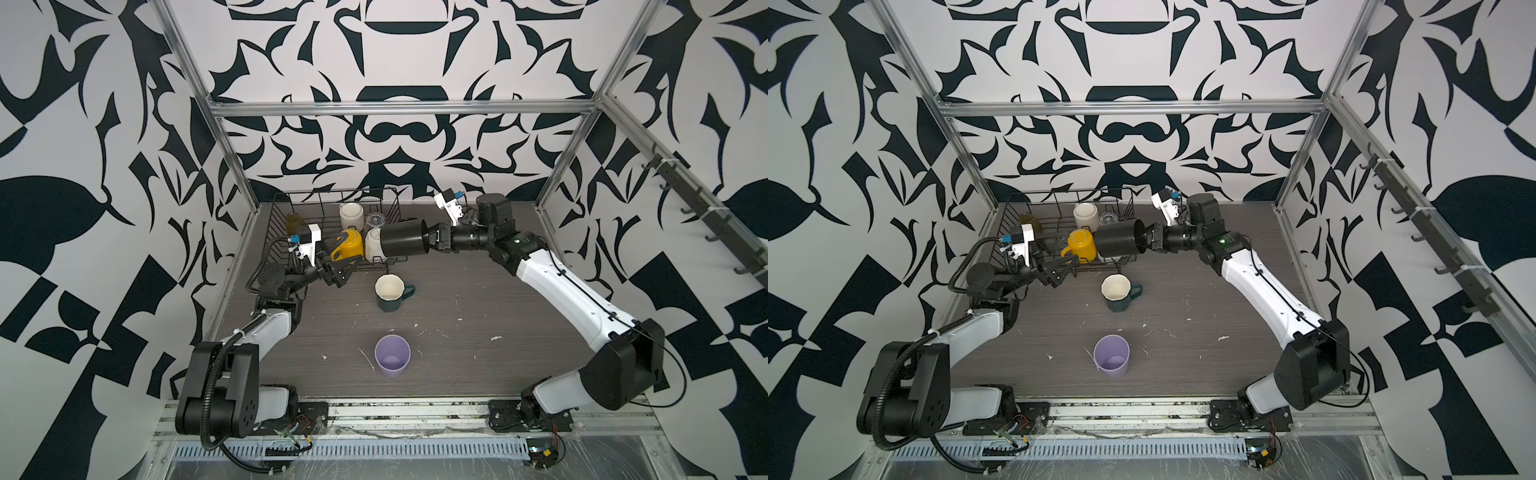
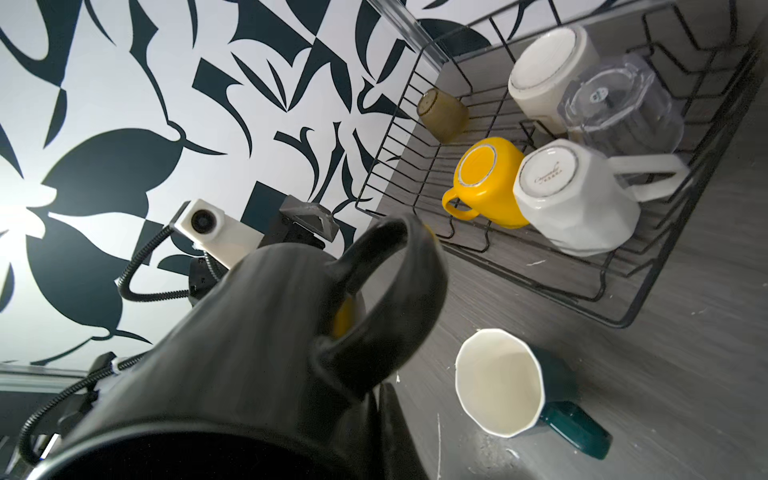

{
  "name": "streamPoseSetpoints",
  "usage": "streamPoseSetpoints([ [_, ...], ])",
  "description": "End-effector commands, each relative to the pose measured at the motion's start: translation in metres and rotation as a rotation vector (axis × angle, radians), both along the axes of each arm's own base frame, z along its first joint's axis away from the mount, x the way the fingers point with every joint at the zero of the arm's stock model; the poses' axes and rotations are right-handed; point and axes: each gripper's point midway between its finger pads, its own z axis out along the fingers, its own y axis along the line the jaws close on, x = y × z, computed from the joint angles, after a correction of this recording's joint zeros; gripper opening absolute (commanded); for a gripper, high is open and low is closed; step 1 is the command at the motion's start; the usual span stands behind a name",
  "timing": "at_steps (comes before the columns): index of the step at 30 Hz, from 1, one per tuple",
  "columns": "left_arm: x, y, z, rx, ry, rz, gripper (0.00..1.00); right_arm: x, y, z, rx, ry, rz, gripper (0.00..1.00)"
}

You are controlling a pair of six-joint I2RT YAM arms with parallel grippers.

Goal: Load cups into a dish rack
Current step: Place the cup upside down at the dish rack.

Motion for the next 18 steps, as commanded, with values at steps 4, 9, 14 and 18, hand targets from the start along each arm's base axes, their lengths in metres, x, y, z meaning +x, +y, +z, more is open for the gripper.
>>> streamPoseSetpoints([
  [4, -0.001, 0.002, 0.01, 0.064, -0.224, 0.078, 0.99, -0.017, 0.006, 0.056, 0.131, 0.009, 0.072, 0.0],
  [9, -0.002, -0.002, 0.015, 0.082, -0.261, 0.069, 0.99, -0.02, 0.009, 0.052, 0.132, 0.021, 0.099, 0.0],
  [14, -0.009, -0.013, 0.016, 0.111, -0.285, 0.028, 0.99, -0.024, 0.019, 0.043, 0.126, 0.03, 0.139, 0.0],
  [18, -0.021, -0.028, 0.017, 0.172, -0.311, -0.004, 0.99, -0.022, 0.023, 0.043, 0.122, 0.012, 0.136, 0.0],
])
